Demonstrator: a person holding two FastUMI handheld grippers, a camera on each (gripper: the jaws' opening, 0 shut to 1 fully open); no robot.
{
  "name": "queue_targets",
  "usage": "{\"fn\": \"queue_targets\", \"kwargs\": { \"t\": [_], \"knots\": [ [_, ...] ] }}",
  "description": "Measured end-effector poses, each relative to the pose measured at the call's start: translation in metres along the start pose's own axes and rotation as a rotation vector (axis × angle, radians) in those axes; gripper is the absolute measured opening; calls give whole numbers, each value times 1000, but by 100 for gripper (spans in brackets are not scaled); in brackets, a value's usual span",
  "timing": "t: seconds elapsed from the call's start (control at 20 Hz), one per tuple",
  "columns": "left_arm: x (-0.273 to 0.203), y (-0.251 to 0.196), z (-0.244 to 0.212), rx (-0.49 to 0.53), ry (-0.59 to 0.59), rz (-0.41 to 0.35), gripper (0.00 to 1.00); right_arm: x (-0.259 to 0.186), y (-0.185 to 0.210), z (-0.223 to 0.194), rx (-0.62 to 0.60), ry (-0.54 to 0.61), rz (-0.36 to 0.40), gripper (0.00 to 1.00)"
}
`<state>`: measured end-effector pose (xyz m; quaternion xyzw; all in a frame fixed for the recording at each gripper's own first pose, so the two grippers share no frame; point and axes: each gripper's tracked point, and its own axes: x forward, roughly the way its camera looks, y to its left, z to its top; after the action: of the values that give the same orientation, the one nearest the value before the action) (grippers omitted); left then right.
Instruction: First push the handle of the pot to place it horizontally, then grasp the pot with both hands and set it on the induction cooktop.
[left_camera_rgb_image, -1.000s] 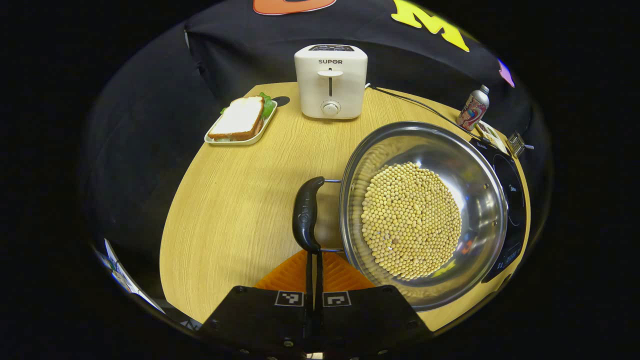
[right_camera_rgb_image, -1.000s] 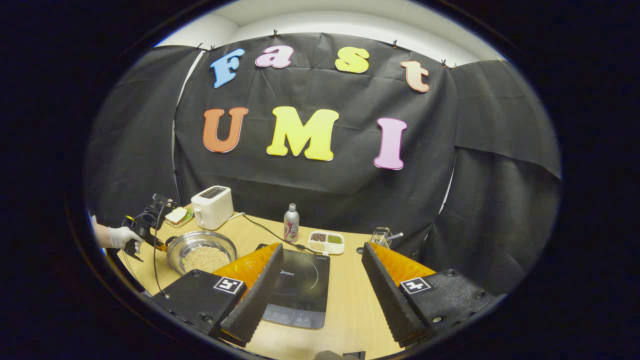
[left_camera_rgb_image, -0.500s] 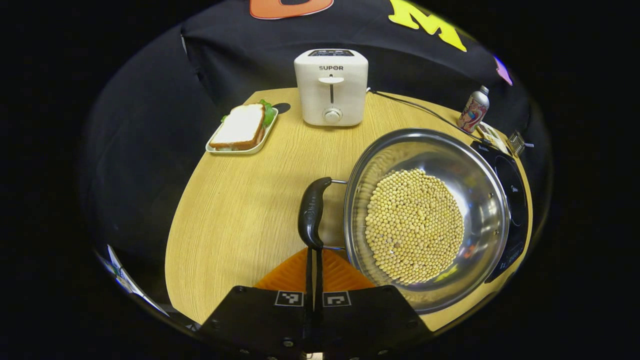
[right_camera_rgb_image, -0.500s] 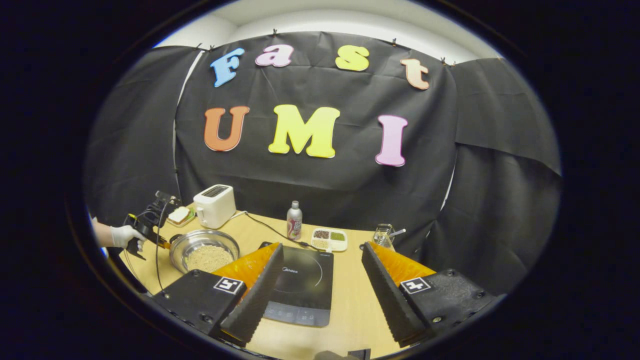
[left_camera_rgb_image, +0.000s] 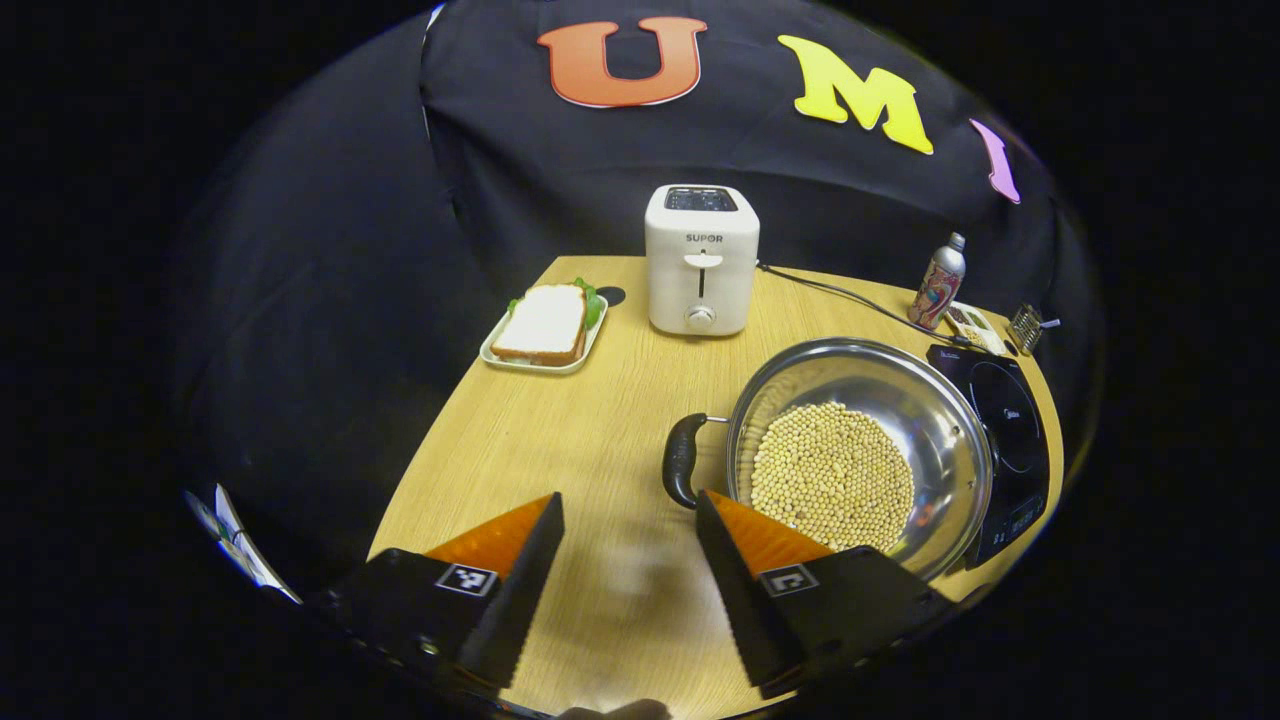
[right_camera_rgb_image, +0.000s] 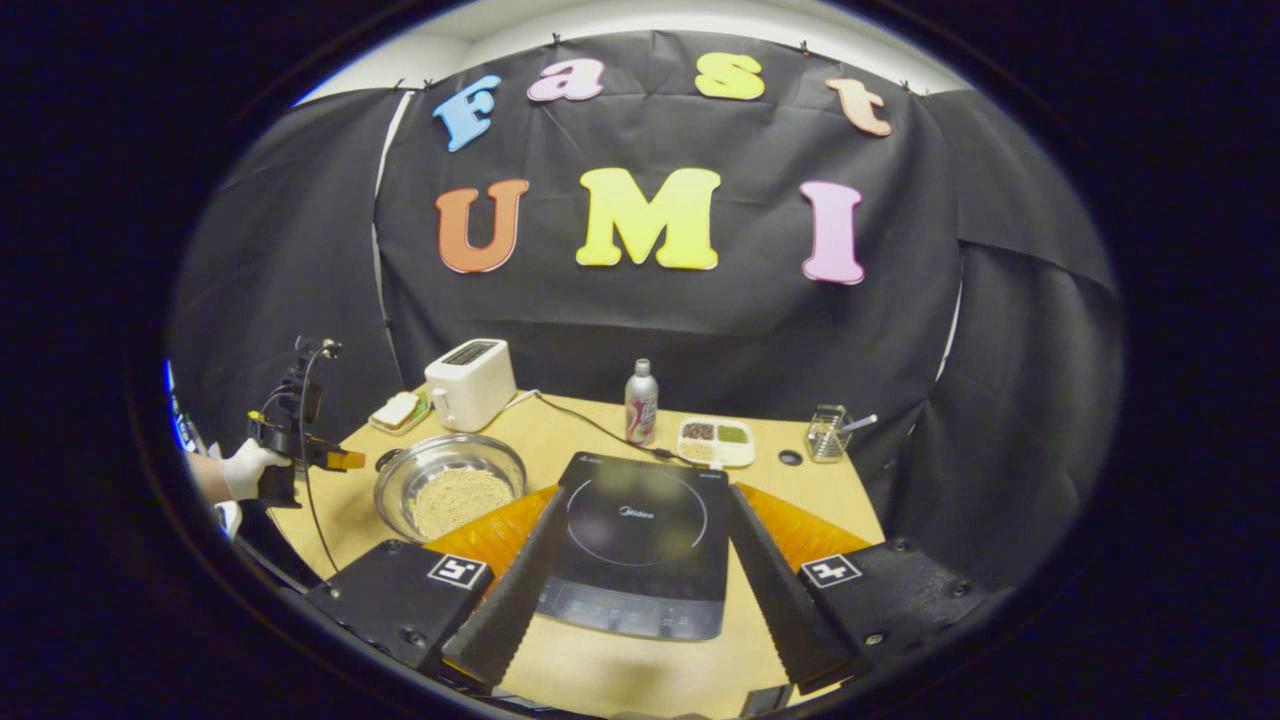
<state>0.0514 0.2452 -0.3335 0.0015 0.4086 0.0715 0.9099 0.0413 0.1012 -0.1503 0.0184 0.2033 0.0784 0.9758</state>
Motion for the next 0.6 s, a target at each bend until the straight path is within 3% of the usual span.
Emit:
{"fn": "queue_targets", "kwargs": {
  "t": [0.05, 0.35, 0.6],
  "knots": [
    [-3, -1, 3, 11, -12, 2, 98, 11, 10, -5, 3, 17, 19, 97],
    [5, -29, 21, 75, -37, -29, 98, 87, 69, -37, -14, 157, 143, 96],
    [34, -39, 13, 92, 43, -33, 98, 153, 110, -76, 17, 319, 195, 96]
  ]
}}
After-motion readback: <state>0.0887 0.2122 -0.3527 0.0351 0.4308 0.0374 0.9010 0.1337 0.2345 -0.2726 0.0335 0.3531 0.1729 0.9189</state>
